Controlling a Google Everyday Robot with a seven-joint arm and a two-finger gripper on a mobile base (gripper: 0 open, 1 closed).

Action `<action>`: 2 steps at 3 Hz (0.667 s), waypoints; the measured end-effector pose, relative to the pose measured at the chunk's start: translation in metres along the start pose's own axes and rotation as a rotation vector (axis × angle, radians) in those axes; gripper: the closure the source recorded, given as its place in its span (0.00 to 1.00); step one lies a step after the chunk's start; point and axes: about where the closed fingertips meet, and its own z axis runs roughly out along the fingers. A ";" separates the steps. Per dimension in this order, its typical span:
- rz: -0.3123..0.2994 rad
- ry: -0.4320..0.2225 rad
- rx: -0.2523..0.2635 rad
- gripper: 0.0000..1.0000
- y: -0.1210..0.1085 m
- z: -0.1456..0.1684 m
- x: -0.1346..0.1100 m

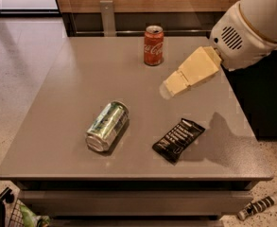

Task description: Place green can upright

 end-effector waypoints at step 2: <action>0.084 -0.010 0.002 0.00 0.002 0.001 -0.003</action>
Offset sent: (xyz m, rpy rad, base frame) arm 0.0021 0.0019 -0.0004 0.0267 0.0194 -0.0752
